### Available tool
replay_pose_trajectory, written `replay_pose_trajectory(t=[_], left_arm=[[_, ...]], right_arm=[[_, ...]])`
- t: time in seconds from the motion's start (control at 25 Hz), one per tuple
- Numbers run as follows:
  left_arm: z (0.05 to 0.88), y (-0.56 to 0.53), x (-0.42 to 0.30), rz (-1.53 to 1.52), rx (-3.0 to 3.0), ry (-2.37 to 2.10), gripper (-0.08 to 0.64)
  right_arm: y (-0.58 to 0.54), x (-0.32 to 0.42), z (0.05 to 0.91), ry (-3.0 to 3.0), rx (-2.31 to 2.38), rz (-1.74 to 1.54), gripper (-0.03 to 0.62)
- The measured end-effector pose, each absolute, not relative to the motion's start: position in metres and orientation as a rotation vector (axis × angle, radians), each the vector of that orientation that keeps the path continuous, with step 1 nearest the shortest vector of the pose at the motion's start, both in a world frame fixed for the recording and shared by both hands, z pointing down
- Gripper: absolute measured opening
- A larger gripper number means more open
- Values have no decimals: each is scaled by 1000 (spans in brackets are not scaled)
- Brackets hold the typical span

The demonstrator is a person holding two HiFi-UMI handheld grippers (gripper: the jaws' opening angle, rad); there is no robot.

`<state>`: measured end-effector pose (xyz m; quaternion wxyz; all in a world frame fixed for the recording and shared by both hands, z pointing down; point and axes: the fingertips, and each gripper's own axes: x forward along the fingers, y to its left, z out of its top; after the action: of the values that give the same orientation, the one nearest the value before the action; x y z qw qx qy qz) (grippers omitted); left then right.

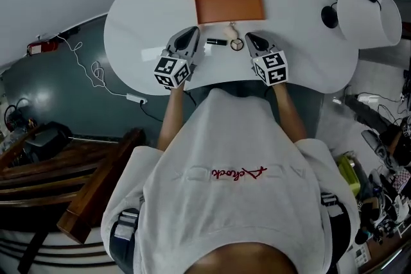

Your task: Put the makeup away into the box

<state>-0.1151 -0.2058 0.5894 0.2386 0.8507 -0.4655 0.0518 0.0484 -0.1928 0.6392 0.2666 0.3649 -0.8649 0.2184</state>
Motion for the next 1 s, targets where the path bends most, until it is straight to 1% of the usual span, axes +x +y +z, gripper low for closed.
replay_pose_trajectory(t=[0.16,0.32,0.36,0.4,0.44,0.52,0.8,1.0], left_arm=[[605,-197,-114,149,2295,-1267,11],[618,-191,-115,151,2268,-1272,10],[620,-190,-115,151,2260,-1274,11],[622,-188,-115,150,2252,-1277,11],[624,-187,-115,148,2245,-1280,11],[625,-185,-116,143,2237,-1285,11],[628,-179,-123,140,2216,-1310,11],[630,-176,-127,138,2206,-1324,11]], right_arm=[[-171,42,657,-2313,922,622,20],[-156,36,667,-2311,874,588,23],[-152,33,670,-2316,849,582,34],[-147,30,673,-2317,818,576,128],[-143,27,676,-2310,786,564,236],[-138,23,684,-2284,737,516,264],[-142,18,703,-2186,673,404,270],[-145,15,709,-2156,657,397,268]])
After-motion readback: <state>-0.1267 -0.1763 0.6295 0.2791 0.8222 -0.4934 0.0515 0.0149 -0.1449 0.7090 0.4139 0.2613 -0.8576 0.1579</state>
